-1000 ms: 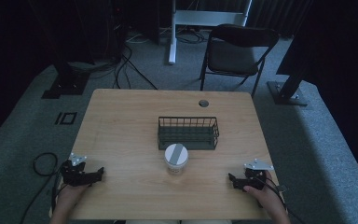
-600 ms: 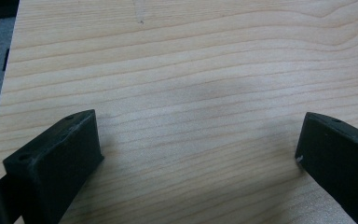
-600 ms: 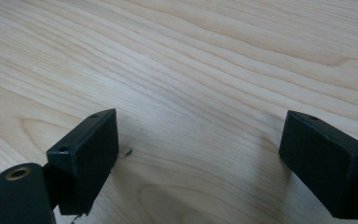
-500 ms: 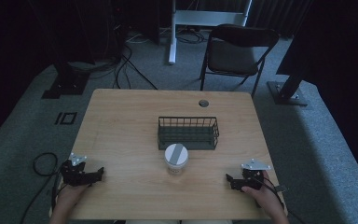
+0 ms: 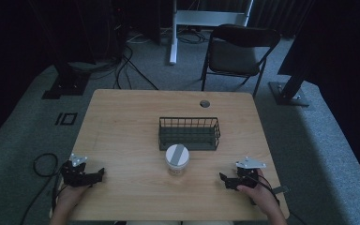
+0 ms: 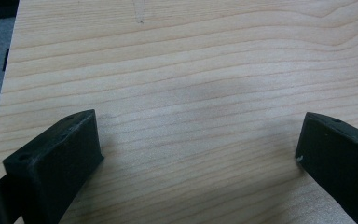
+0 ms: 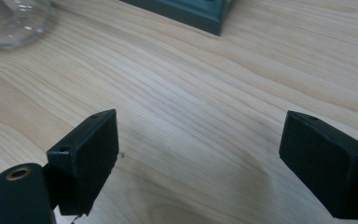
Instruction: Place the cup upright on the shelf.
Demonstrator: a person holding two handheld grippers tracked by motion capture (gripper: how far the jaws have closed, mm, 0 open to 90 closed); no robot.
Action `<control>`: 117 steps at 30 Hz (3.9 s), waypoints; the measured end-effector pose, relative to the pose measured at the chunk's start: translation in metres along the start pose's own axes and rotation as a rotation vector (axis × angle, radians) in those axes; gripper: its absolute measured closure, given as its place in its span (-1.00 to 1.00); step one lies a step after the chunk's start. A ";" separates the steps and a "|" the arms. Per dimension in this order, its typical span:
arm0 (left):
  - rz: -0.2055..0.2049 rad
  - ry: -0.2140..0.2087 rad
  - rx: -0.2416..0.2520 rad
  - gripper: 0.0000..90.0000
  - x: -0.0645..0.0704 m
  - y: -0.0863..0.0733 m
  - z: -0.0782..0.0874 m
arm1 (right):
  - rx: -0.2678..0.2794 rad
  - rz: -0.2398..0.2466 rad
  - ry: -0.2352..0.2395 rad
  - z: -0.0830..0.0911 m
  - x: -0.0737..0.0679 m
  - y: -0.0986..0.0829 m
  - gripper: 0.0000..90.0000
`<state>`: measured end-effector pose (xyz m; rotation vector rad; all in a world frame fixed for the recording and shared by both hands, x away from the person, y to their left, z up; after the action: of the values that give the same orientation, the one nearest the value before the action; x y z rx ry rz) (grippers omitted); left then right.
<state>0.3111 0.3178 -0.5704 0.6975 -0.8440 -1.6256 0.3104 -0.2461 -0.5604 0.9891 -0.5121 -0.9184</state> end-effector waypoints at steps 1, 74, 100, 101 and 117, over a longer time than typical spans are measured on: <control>0.000 0.000 0.000 -1.00 0.000 0.000 0.000 | 0.001 0.003 0.004 -0.001 -0.001 0.001 -0.74; -0.003 0.000 0.000 -1.00 0.000 0.000 0.000 | 0.131 0.098 0.291 -0.058 -0.108 0.044 -0.73; -0.001 0.000 0.000 -1.00 0.000 0.000 0.000 | 0.223 0.040 0.305 -0.080 -0.125 0.055 -0.73; -0.001 0.000 0.000 -1.00 0.000 0.000 0.000 | 0.227 0.036 0.307 -0.081 -0.125 0.055 -0.73; -0.001 0.000 0.000 -1.00 0.000 0.000 0.000 | 0.254 0.036 0.300 -0.089 -0.129 0.056 -0.71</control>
<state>0.3111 0.3179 -0.5704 0.6980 -0.8433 -1.6265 0.3297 -0.0809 -0.5498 1.3188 -0.3954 -0.6668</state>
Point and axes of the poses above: each handheld gripper's, and its own axes: z roughly backward along the jaws, y roughly out of its top, x roughly to its right, the point moved 3 cm from there along -z, roughly forward along the jaws, and after that the axes turned 12 degrees about x, right-handed, at the moved point
